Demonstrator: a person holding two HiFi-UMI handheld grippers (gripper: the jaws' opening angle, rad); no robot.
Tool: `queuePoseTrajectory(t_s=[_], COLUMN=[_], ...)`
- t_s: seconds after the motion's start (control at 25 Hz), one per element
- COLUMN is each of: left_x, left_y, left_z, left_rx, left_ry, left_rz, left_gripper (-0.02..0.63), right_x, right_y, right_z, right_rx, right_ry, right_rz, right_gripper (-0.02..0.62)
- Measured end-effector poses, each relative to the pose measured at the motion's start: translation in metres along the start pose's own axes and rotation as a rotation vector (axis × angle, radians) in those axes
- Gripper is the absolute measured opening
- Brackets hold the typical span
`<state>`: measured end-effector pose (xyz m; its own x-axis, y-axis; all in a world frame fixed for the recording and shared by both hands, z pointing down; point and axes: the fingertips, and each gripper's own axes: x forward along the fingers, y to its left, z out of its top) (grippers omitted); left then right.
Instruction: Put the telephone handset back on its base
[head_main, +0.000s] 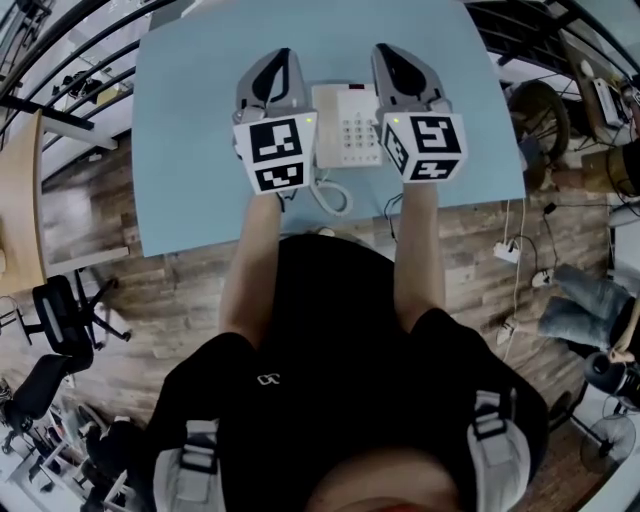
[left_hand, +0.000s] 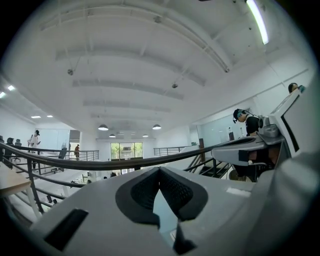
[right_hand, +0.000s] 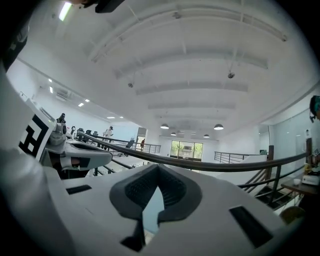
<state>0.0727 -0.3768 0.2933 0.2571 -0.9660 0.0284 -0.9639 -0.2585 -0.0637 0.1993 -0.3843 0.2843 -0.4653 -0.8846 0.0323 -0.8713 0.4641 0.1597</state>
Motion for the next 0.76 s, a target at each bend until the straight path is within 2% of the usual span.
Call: queuePoseTrajectory(t_s=[0.48, 0.76], left_x=[0.008, 0.010], left_y=[-0.008, -0.010], left_z=[-0.014, -0.013], left_rx=[-0.029, -0.034], left_ry=[0.032, 0.028], left_rz=[-0.015, -0.024], left_gripper=[0.000, 0.000], right_x=[-0.001, -0.001], right_y=[-0.006, -0.006], right_z=[-0.012, -0.005], right_rx=[0.008, 0.008], right_ry=[0.025, 0.011], right_rz=[0.003, 0.015], right_gripper=[-0.004, -0.005])
